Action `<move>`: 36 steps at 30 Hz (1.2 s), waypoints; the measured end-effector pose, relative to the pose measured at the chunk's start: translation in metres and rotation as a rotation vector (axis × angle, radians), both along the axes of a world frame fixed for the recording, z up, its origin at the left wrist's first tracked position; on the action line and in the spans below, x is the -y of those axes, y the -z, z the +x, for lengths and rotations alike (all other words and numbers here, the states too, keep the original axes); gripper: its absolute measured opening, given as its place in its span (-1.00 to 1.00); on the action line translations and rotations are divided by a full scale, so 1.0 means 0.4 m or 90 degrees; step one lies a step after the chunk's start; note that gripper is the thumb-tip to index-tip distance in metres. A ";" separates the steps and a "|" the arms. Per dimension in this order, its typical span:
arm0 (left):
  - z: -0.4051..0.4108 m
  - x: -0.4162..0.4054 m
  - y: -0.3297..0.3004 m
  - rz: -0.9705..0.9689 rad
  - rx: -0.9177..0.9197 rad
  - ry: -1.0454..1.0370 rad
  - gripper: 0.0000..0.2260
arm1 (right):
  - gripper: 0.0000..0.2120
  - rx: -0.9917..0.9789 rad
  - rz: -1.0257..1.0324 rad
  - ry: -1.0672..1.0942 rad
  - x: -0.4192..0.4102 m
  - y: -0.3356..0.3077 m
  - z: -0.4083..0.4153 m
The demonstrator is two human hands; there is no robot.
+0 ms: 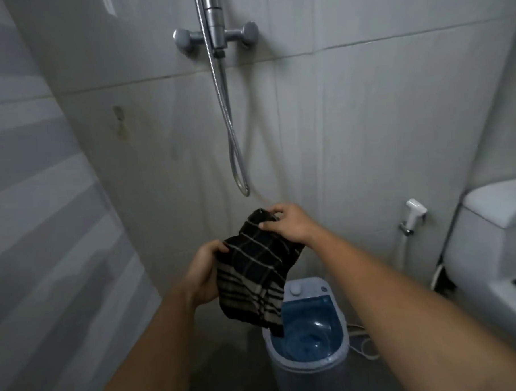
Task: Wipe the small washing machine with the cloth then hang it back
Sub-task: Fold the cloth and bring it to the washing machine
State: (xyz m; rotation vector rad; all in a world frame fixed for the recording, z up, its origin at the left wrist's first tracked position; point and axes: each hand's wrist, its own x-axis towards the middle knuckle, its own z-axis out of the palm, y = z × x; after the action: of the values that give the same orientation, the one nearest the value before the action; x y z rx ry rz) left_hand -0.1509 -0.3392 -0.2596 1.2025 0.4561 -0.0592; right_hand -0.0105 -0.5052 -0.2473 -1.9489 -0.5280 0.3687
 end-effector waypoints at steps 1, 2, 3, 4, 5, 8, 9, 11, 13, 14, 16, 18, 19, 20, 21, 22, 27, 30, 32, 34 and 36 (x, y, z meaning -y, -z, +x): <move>-0.008 0.046 0.010 0.001 -0.003 -0.015 -0.72 | -0.45 0.005 -0.001 0.063 0.052 0.045 -0.026; -0.013 0.088 0.021 0.003 -0.009 -0.033 -0.73 | -0.40 0.005 0.002 0.139 0.102 0.091 -0.055; -0.017 0.127 0.032 0.009 -0.015 -0.046 -0.75 | -0.41 -0.005 0.017 0.216 0.153 0.129 -0.087; -0.019 0.162 0.041 0.017 -0.024 -0.050 -0.76 | -0.44 -0.043 0.049 0.281 0.200 0.171 -0.118; -0.023 0.192 0.048 0.021 -0.035 -0.045 -0.77 | -0.45 -0.117 0.086 0.316 0.243 0.199 -0.158; -0.034 0.258 0.064 0.030 -0.060 -0.014 -0.74 | -0.27 -0.416 0.125 0.188 0.322 0.253 -0.275; -0.034 0.273 0.066 0.034 -0.066 -0.002 -0.75 | -0.20 -0.464 0.136 0.116 0.333 0.263 -0.296; -0.038 0.296 0.067 0.043 -0.069 0.029 -0.76 | -0.11 -0.498 0.202 0.066 0.339 0.273 -0.311; -0.042 0.311 0.065 0.049 -0.071 0.057 -0.78 | -0.17 -0.497 0.286 0.098 0.344 0.262 -0.312; -0.046 0.317 0.062 0.050 -0.073 0.068 -0.79 | -0.21 -0.490 0.303 0.127 0.347 0.257 -0.307; -0.054 0.326 0.051 0.057 -0.071 0.086 -0.79 | -0.29 -0.483 0.312 0.143 0.353 0.236 -0.309; -0.055 0.332 0.043 0.076 -0.074 0.102 -0.79 | -0.42 -0.466 0.319 0.158 0.357 0.230 -0.304; -0.056 0.334 0.038 0.086 -0.075 0.110 -0.80 | -0.48 -0.453 0.316 0.178 0.358 0.224 -0.301; -0.060 0.334 0.032 0.106 -0.083 0.114 -0.81 | -0.51 -0.441 0.308 0.206 0.359 0.217 -0.297; -0.062 0.331 0.029 0.135 -0.092 0.117 -0.81 | -0.56 -0.426 0.300 0.224 0.360 0.207 -0.294; -0.065 0.327 0.025 0.172 -0.106 0.127 -0.79 | -0.67 -0.421 0.284 0.233 0.357 0.194 -0.289; -0.091 0.313 0.020 0.367 -0.205 0.153 -0.84 | -0.78 -0.403 0.151 0.204 0.330 0.125 -0.278; -0.100 0.311 0.006 0.441 -0.210 0.154 -0.60 | -0.72 -0.349 0.089 0.179 0.319 0.099 -0.277; -0.095 0.309 -0.003 0.504 -0.182 0.172 -0.40 | -0.71 -0.314 0.056 0.145 0.319 0.087 -0.276; -0.083 0.307 -0.009 0.579 -0.161 0.198 -0.51 | -0.61 -0.239 -0.014 0.101 0.316 0.092 -0.266; -0.078 0.305 -0.014 0.679 -0.162 0.219 -0.64 | -0.53 -0.141 -0.113 0.067 0.305 0.103 -0.257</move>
State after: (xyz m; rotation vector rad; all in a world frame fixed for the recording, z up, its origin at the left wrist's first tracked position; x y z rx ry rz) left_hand -0.1819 -0.4610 -0.2539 2.3360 0.5085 -0.2929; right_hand -0.1131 -0.6274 -0.2886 -2.0637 -0.2553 0.5727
